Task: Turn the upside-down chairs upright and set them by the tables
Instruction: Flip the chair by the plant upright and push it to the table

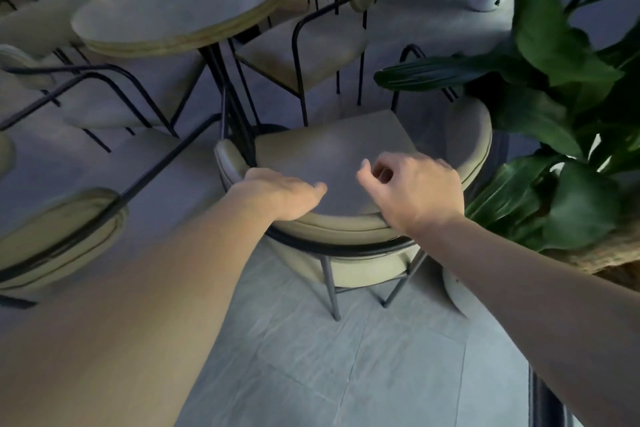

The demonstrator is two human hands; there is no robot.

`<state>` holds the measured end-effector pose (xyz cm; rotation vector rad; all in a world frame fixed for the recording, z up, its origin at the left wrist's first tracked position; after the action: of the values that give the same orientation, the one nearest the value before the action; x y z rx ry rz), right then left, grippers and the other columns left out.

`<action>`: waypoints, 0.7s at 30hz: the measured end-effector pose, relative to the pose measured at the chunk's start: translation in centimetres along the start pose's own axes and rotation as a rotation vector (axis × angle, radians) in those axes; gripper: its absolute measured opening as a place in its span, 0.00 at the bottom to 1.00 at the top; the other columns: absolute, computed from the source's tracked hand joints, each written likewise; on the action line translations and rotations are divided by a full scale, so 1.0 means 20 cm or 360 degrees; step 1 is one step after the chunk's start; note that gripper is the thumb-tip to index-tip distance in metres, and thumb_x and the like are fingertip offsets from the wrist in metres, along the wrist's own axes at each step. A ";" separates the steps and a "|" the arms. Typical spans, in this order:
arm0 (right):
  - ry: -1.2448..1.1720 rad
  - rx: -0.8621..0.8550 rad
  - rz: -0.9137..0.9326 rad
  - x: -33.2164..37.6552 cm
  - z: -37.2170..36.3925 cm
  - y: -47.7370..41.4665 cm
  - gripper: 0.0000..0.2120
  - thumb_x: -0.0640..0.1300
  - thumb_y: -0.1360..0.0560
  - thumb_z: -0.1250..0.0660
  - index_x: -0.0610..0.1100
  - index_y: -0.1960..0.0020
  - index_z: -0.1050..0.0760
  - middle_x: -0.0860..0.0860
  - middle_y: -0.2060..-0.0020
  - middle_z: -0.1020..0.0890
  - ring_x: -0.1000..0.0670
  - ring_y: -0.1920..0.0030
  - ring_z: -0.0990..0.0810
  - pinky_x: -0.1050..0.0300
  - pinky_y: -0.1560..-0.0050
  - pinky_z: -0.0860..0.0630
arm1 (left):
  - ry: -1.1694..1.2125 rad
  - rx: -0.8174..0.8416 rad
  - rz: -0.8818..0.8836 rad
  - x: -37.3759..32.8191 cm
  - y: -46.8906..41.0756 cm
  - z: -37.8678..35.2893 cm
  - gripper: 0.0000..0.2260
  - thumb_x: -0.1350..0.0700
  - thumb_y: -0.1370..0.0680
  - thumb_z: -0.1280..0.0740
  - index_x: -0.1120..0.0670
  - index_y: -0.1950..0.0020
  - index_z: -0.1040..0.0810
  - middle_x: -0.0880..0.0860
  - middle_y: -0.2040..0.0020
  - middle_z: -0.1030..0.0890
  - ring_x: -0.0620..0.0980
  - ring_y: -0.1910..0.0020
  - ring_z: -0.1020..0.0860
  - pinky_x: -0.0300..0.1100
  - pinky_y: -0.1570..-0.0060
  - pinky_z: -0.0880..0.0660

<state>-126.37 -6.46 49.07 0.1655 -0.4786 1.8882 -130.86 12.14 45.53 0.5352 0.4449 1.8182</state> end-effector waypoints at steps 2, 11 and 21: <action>-0.0025 0.0003 0.0033 -0.06 0.03 -0.01 0.22 0.63 0.21 0.44 0.50 0.63 0.23 0.53 0.66 0.23 0.47 0.60 0.26 0.51 0.54 0.31 | 0.0058 0.0047 0.0016 -0.07 0.04 0.00 0.33 0.38 0.18 0.61 0.51 0.20 0.36 0.56 0.20 0.37 0.56 0.24 0.36 0.49 0.34 0.36; -0.0037 0.0183 0.0154 -0.39 0.11 -0.12 0.22 0.65 0.20 0.46 0.54 0.58 0.22 0.56 0.61 0.19 0.50 0.55 0.23 0.51 0.58 0.29 | 0.0149 -0.0031 -0.0198 -0.48 0.04 0.00 0.29 0.43 0.17 0.62 0.51 0.36 0.24 0.56 0.31 0.24 0.56 0.37 0.27 0.49 0.45 0.35; 0.0090 0.0457 -0.0016 -0.07 -0.03 -0.01 0.24 0.62 0.19 0.48 0.49 0.56 0.21 0.48 0.62 0.20 0.42 0.60 0.24 0.50 0.55 0.32 | 0.0063 -0.0214 -0.0237 -0.21 -0.06 0.06 0.36 0.33 0.24 0.63 0.44 0.47 0.18 0.47 0.46 0.16 0.52 0.46 0.21 0.52 0.44 0.25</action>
<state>-125.51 -7.31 48.06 0.3023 -0.1657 1.9399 -128.04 8.49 45.24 0.3647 0.3762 1.7035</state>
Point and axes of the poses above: each hand's wrist, its own y-axis away from the middle knuckle, its own z-axis out of the back of the hand, x = y × z, the point moved 9 cm from there along -y, towards the middle knuckle
